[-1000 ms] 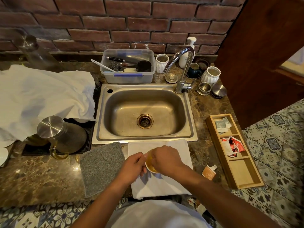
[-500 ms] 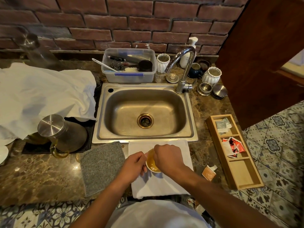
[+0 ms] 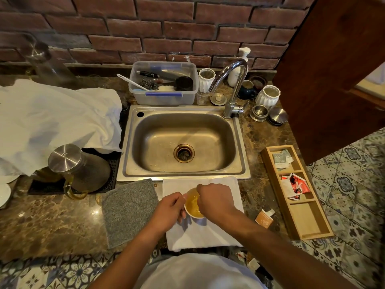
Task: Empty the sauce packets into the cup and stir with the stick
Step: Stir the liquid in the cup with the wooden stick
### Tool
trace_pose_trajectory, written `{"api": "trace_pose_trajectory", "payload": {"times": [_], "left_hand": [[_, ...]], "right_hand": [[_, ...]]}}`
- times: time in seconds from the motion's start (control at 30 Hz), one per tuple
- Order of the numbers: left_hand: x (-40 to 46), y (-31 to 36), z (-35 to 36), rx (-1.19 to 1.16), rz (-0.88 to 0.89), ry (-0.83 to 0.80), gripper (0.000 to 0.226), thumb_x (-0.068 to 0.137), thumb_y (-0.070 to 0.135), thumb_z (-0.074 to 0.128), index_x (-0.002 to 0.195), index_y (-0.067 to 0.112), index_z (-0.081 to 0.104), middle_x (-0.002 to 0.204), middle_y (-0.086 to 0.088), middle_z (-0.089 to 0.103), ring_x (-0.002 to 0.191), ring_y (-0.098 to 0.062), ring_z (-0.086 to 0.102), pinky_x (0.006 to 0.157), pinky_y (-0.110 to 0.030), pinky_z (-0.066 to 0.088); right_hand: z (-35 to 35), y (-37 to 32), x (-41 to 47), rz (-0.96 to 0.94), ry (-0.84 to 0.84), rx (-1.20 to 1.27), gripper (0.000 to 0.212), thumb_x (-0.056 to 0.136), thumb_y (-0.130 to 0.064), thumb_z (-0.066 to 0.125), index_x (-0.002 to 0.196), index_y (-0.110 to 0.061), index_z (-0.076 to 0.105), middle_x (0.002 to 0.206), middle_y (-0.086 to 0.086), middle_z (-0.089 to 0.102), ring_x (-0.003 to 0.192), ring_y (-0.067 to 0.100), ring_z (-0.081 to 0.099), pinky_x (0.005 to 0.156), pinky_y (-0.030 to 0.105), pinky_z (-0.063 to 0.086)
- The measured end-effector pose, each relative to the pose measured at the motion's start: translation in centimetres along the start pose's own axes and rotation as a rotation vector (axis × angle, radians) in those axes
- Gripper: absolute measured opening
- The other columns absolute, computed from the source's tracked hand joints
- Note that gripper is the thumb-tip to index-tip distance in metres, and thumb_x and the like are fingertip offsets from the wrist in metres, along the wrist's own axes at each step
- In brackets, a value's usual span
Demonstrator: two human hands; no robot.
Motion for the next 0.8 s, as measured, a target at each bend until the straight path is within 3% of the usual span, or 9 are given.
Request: {"api": "trace_pose_trajectory", "payload": {"times": [0.07,0.17,0.33,0.63,0.8], "left_hand": [[-0.1,0.0,0.0,0.003,-0.002,0.002,0.040,0.105,0.028,0.052,0.082,-0.003,0.061,0.072,-0.026,0.069,0.055,-0.019,0.060,0.059,-0.030,0.051],[-0.1,0.0,0.0,-0.005,0.007,0.000,0.038,0.105,0.029,0.052,0.076,0.004,0.062,0.067,-0.020,0.069,0.055,-0.019,0.060,0.061,-0.033,0.051],[0.0,-0.2,0.0,-0.013,0.021,0.005,0.039,0.104,0.030,0.053,0.071,0.012,0.060,0.061,-0.008,0.067,0.053,-0.018,0.059,0.060,-0.032,0.050],[0.1,-0.5,0.1,-0.015,0.002,0.003,0.040,0.105,0.030,0.051,0.076,0.003,0.060,0.062,-0.009,0.067,0.054,-0.020,0.059,0.061,-0.035,0.051],[0.1,-0.4,0.0,-0.017,0.011,0.007,0.039,0.105,0.027,0.051,0.072,0.008,0.060,0.060,-0.010,0.066,0.052,-0.019,0.058,0.061,-0.035,0.049]], "right_hand": [[-0.2,-0.7,-0.1,-0.004,0.021,0.031,0.058,0.085,-0.042,0.077,0.133,-0.019,0.057,0.119,0.007,0.071,0.103,0.028,0.069,0.092,0.036,0.051],[-0.2,-1.5,-0.7,0.013,-0.005,0.135,0.037,0.093,-0.033,0.070,0.125,-0.017,0.066,0.116,0.007,0.072,0.103,0.027,0.069,0.093,0.034,0.050],[-0.2,-0.6,-1.4,0.011,-0.129,0.068,0.023,0.089,-0.027,0.070,0.108,-0.015,0.071,0.108,0.007,0.071,0.100,0.028,0.068,0.079,0.031,0.046],[-0.5,-0.4,-0.8,-0.004,0.030,-0.018,0.055,0.082,-0.036,0.078,0.130,-0.018,0.057,0.116,0.008,0.072,0.100,0.030,0.069,0.083,0.034,0.051],[0.8,-1.2,-1.4,-0.032,-0.032,0.090,0.026,0.094,-0.029,0.067,0.117,-0.017,0.067,0.114,0.006,0.072,0.104,0.028,0.068,0.087,0.030,0.045]]}}
Point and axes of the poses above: each hand's wrist, its own x-axis towards the middle knuckle, its own z-axis out of the palm, y = z × x, the point moved 5 cm from there along x, towards the middle knuckle
